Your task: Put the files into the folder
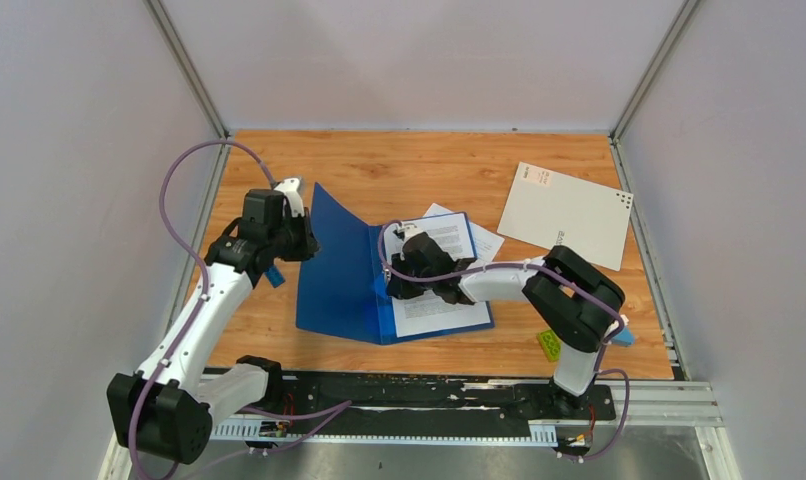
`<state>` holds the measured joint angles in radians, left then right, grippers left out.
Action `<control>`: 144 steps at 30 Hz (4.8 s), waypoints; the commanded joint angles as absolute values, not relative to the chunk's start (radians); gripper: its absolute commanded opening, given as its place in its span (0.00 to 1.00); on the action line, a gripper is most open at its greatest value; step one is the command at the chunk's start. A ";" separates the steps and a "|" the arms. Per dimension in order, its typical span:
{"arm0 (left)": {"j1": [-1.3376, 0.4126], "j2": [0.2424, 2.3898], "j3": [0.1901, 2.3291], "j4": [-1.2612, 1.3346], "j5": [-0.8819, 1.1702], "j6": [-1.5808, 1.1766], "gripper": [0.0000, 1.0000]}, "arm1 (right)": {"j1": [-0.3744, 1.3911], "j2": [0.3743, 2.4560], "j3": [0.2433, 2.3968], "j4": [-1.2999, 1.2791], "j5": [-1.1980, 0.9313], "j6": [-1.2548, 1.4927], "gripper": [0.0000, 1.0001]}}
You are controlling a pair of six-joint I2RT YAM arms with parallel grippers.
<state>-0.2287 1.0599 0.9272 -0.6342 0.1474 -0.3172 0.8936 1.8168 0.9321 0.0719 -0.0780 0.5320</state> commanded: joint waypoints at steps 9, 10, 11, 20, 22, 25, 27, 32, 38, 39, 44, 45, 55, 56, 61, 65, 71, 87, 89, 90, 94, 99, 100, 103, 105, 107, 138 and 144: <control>-0.229 1.009 0.867 -0.586 0.161 -0.365 0.00 | 0.891 1.875 0.811 0.215 -0.068 0.640 0.00; -0.228 1.010 0.867 -0.583 0.162 -0.364 0.00 | 0.891 1.883 0.810 0.223 -0.077 0.644 0.00; -0.228 1.011 0.867 -0.582 0.163 -0.364 0.00 | 0.890 1.888 0.805 0.237 -0.087 0.650 0.00; -0.229 1.000 0.838 -0.557 0.170 -0.382 0.00 | 0.890 1.920 0.755 0.382 -0.143 0.721 0.01; -0.229 0.996 0.832 -0.555 0.170 -0.383 0.00 | 0.890 1.918 0.748 0.396 -0.135 0.726 0.01; -0.229 0.991 0.827 -0.555 0.169 -0.386 0.00 | 0.890 1.916 0.747 0.402 -0.128 0.729 0.00; -0.228 0.986 0.822 -0.553 0.169 -0.388 0.00 | 0.890 1.923 0.742 0.426 -0.142 0.743 0.00; -0.229 0.970 0.804 -0.543 0.185 -0.407 0.00 | 0.892 1.954 0.752 0.428 -0.144 0.783 0.00; -0.228 0.955 0.776 -0.513 0.200 -0.437 0.00 | 0.894 1.953 0.742 0.393 -0.099 0.795 0.00; -0.228 0.957 0.770 -0.507 0.202 -0.440 0.00 | 0.895 1.953 0.741 0.398 -0.102 0.798 0.00; -0.219 1.005 0.834 -0.543 0.101 -0.387 0.18 | 0.891 1.945 0.728 0.380 -0.079 0.815 0.00; -0.216 1.021 0.870 -0.566 0.068 -0.365 0.30 | 0.890 1.942 0.727 0.380 -0.077 0.817 0.00; -0.214 1.182 1.328 -0.809 -0.011 -0.200 0.51 | 0.890 1.947 0.730 0.374 -0.070 0.824 0.00; -0.219 1.181 1.353 -0.814 -0.007 -0.203 0.50 | 0.890 1.947 0.728 0.377 -0.069 0.826 0.00; -0.233 1.174 1.372 -0.777 0.292 -0.273 0.44 | 0.890 1.954 0.735 0.373 -0.068 0.825 0.00; -0.246 1.173 1.288 -0.659 0.500 -0.348 0.40 | 0.890 1.954 0.732 0.373 -0.063 0.825 0.00; -0.263 1.234 0.982 -0.498 0.457 -0.410 0.35 | 0.889 1.940 0.724 0.378 -0.049 0.828 0.00; -0.443 1.584 0.782 -0.100 0.341 -0.604 0.42 | 0.890 1.940 0.716 0.397 -0.058 0.819 0.00; -0.452 1.595 0.785 -0.122 0.287 -0.597 0.42 | 0.890 1.941 0.716 0.397 -0.057 0.816 0.00; -0.454 1.599 0.785 -0.130 0.263 -0.596 0.42 | 0.890 1.941 0.718 0.397 -0.057 0.816 0.00; -0.459 1.614 0.775 -0.112 0.202 -0.604 0.43 | 0.890 1.947 0.718 0.404 -0.060 0.814 0.00; -0.462 1.663 0.784 -0.074 0.199 -0.624 0.43 | 0.890 1.950 0.720 0.414 -0.066 0.808 0.00; -0.462 1.673 0.784 -0.065 0.198 -0.629 0.42 | 0.890 1.953 0.722 0.415 -0.069 0.807 0.00; -0.465 1.697 0.794 -0.062 0.196 -0.630 0.43 | 0.890 1.955 0.727 0.417 -0.076 0.802 0.00; -0.466 1.702 0.797 -0.063 0.197 -0.630 0.42 | 0.891 1.950 0.729 0.417 -0.077 0.799 0.00; -0.470 1.700 0.795 -0.068 0.187 -0.627 0.41 | 0.890 1.948 0.731 0.417 -0.078 0.795 0.00; -0.547 1.745 0.789 -0.183 0.005 -0.542 0.01 | 0.885 1.917 0.727 0.385 -0.049 0.793 0.11; -0.547 1.743 0.796 -0.202 -0.027 -0.531 0.00 | 0.882 1.865 0.725 0.350 -0.034 0.772 0.20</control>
